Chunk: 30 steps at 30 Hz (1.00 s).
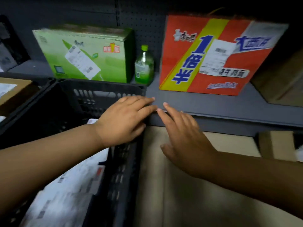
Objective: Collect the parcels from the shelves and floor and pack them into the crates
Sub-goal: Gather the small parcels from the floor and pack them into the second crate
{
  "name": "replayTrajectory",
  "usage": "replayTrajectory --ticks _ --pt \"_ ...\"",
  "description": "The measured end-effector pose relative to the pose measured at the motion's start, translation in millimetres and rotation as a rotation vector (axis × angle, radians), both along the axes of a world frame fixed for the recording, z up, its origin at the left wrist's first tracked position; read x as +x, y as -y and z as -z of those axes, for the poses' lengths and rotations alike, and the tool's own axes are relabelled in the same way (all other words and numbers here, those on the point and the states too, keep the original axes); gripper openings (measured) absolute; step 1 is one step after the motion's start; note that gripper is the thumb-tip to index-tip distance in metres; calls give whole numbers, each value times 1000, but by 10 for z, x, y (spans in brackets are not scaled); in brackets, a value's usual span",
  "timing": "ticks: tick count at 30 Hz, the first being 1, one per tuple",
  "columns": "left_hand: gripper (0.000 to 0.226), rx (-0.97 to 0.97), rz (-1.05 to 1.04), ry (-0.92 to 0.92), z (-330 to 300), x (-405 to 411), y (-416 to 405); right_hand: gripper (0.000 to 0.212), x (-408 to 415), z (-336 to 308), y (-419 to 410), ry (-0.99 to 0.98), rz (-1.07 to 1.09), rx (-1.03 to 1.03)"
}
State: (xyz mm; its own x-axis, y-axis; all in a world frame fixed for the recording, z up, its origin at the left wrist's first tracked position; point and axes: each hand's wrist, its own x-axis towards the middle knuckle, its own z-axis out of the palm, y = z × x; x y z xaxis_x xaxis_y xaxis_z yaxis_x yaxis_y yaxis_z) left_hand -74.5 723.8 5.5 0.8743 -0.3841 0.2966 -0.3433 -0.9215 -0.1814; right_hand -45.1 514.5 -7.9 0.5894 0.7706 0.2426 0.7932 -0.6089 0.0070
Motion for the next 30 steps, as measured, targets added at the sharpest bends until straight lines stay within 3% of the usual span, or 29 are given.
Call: replayTrajectory --ticks 10,14,19,23,26,30 --pt "60 -304 -6 -206 392 1067 1884 88 900 723 1904 -133 366 -5" --pt "63 -322 29 -313 710 1410 2513 86 1349 1065 2647 -174 626 -34" --pt "63 -337 77 -385 960 1717 3023 66 1934 1252 3625 -123 868 -46" --pt "64 -330 101 -369 1105 1849 3286 45 2432 1285 4268 -243 1121 73" --pt "65 -329 105 -389 1246 1884 3398 45 2752 1354 4530 -374 1130 34" --pt "65 -403 64 -436 1376 1918 3419 73 3028 1490 4659 -480 997 -108"
